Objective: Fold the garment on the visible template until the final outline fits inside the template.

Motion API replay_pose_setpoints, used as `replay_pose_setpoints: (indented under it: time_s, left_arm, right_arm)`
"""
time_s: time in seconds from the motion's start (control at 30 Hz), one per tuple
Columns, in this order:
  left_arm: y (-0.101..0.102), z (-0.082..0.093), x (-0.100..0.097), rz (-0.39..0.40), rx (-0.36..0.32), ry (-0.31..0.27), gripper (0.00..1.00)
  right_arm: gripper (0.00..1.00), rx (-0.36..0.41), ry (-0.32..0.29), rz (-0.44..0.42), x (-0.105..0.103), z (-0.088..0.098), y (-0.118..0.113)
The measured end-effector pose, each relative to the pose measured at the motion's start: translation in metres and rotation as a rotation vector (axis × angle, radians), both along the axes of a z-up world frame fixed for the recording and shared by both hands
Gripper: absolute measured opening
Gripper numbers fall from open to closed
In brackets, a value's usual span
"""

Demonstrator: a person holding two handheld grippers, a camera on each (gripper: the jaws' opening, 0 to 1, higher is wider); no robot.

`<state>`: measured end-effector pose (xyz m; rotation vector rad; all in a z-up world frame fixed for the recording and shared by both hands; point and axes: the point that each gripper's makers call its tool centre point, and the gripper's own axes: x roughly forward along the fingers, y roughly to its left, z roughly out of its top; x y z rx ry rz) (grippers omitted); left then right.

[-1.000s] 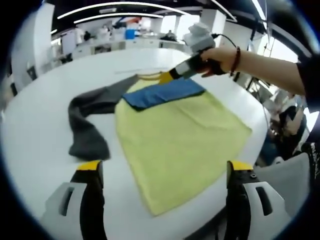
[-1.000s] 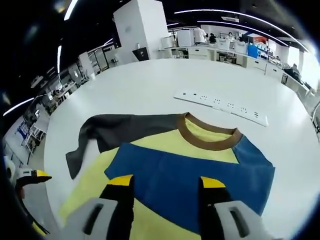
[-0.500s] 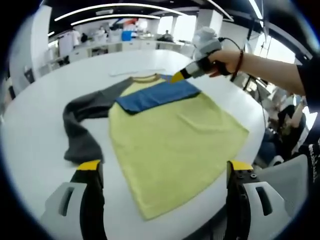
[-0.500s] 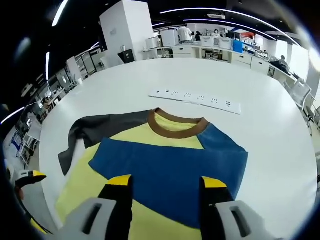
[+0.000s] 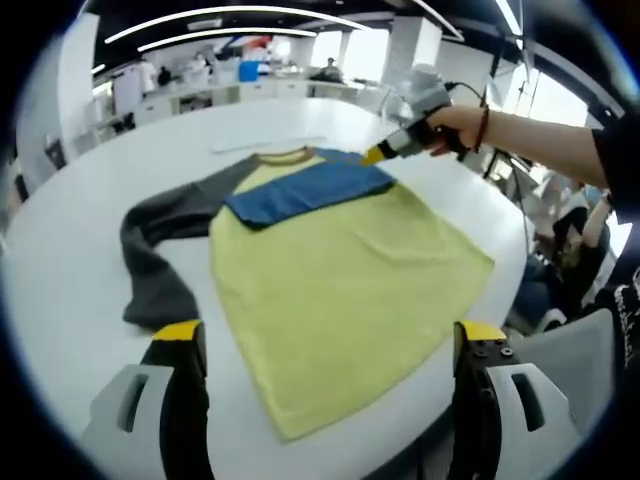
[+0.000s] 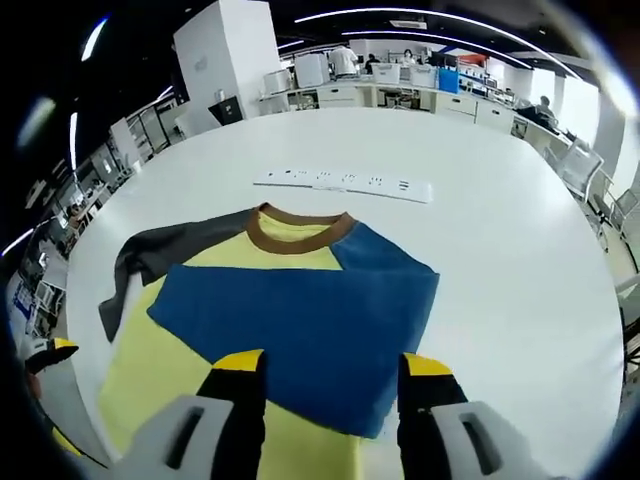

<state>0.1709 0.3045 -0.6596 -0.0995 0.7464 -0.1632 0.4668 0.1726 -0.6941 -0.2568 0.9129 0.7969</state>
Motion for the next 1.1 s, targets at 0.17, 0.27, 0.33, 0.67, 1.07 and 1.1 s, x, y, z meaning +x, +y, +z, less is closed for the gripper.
replay_pose_setpoints:
  time_s: [0.17,0.27,0.33,0.67,1.07,1.1]
  left_arm:
    - [-0.002,0.0,0.001,-0.006,0.0,-0.003,0.99]
    - [-0.003,0.0,0.002,-0.008,0.001,-0.002,0.99]
    - [-0.003,0.0,0.001,-0.009,0.001,-0.003,0.99]
    - [-0.004,0.001,0.0,-0.011,0.008,-0.001,0.99]
    - [-0.002,0.003,0.001,-0.005,0.015,-0.005,0.99]
    - [-0.002,0.003,0.001,-0.004,0.016,-0.005,0.99]
  right_arm:
    - [0.5,-0.009,0.013,-0.019,0.003,-0.005,-0.012]
    - [0.5,-0.018,0.022,-0.032,0.003,-0.01,-0.02]
    - [0.5,-0.022,0.028,-0.039,0.003,-0.013,-0.024]
    - [0.44,-0.031,0.063,-0.068,-0.004,-0.025,-0.037]
    - [0.22,-0.013,0.104,-0.125,-0.008,-0.033,-0.042]
    - [0.21,-0.012,0.103,-0.123,-0.008,-0.033,-0.042]
